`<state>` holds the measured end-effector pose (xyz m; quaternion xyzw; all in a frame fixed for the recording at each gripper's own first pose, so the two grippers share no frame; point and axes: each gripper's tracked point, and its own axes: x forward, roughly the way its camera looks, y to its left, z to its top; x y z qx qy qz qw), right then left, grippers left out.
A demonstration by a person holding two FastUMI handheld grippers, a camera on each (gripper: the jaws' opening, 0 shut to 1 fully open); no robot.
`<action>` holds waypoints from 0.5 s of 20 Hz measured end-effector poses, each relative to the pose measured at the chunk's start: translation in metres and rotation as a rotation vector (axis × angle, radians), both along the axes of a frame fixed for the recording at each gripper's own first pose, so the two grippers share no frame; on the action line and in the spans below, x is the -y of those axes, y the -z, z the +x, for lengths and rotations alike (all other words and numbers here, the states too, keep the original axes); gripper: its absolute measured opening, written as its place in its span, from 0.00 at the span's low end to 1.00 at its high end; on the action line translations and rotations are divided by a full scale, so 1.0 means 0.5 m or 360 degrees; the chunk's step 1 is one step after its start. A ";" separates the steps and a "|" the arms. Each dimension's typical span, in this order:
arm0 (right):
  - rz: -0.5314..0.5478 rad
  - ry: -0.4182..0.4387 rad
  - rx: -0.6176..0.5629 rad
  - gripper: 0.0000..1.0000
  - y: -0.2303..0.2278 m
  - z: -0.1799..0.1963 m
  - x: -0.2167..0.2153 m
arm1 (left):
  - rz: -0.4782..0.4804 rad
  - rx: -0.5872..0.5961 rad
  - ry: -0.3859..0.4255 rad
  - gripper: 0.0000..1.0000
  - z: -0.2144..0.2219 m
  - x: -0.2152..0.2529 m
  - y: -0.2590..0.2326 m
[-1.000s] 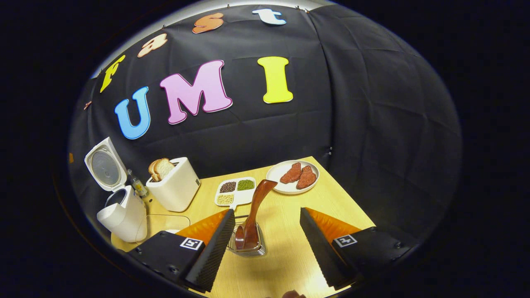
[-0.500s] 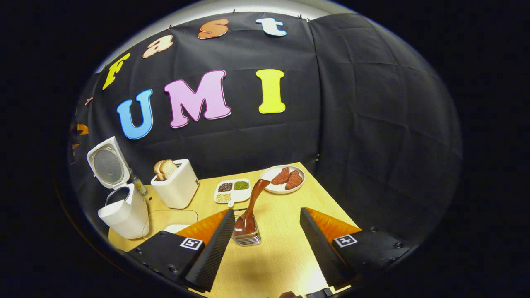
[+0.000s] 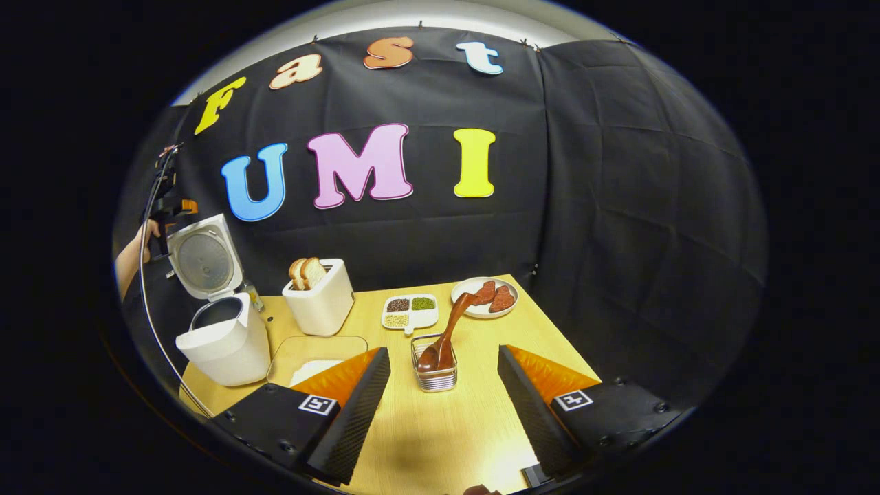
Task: Close the left gripper, press the button to open the rice cooker; take a wooden spoon from the chopstick holder with the right hand, scoop a spoonful of rice and pour it into the rice cooker, then put the wooden spoon back into the chopstick holder.
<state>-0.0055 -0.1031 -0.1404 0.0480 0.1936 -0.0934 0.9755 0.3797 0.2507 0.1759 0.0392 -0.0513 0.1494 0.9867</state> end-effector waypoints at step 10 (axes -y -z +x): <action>0.0088 0.0054 0.0005 0.99 0.002 0.004 0.001 | -0.0122 -0.0234 -0.0037 0.98 0.008 0.027 0.090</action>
